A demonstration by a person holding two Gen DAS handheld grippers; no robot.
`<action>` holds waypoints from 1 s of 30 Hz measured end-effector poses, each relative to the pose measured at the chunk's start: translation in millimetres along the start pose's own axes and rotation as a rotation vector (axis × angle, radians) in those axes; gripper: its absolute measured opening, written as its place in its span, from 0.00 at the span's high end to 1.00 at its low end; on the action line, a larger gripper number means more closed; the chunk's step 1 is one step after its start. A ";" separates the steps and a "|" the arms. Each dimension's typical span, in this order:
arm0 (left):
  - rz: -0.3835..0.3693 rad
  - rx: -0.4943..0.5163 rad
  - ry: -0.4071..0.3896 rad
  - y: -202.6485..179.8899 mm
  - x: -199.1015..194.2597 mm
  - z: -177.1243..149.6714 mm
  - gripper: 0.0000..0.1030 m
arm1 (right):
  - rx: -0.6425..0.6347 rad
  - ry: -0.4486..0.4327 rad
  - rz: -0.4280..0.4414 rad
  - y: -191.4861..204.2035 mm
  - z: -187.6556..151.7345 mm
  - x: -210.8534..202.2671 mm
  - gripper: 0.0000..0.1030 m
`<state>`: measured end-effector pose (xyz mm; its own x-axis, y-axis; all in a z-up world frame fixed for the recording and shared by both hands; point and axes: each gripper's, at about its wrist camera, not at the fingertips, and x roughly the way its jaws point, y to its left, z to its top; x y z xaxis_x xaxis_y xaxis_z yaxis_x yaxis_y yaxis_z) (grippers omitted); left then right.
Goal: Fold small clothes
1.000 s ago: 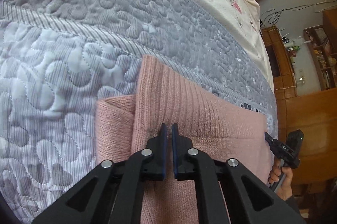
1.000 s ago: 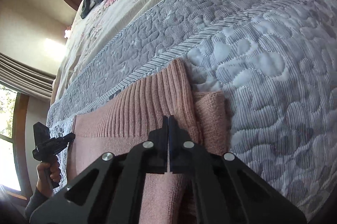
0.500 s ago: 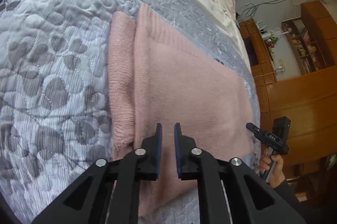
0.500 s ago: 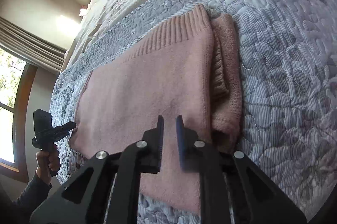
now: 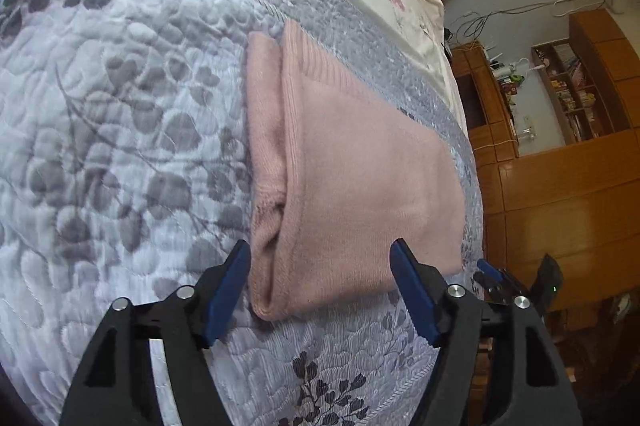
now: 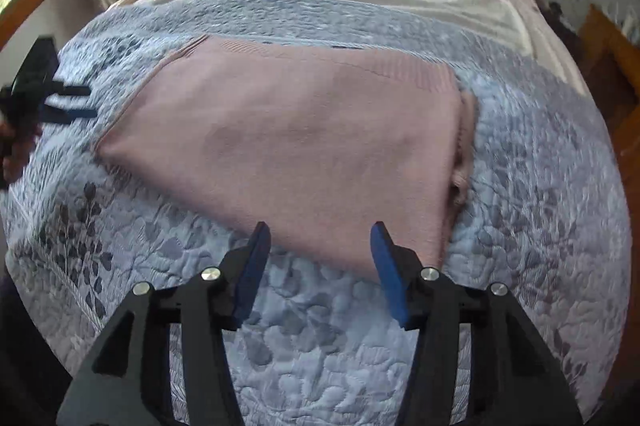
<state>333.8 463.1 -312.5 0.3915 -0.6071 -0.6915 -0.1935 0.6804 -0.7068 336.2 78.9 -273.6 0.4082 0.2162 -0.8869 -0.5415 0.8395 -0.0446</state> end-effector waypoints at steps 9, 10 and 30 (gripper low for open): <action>-0.063 -0.153 0.088 36.0 45.0 84.3 0.28 | -0.553 -0.138 -0.142 210.3 22.4 37.4 0.29; -0.057 -0.164 0.093 39.9 52.8 90.9 0.28 | -0.579 -0.137 -0.165 219.3 25.3 47.1 0.30; -0.099 -0.105 0.210 26.9 126.4 132.6 0.69 | -0.657 -0.171 -0.352 271.7 61.9 136.7 0.50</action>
<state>497.3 459.1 -399.2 0.2194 -0.7479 -0.6265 -0.2600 0.5741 -0.7764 290.3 367.4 -378.5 0.7168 0.1097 -0.6886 -0.6624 0.4156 -0.6233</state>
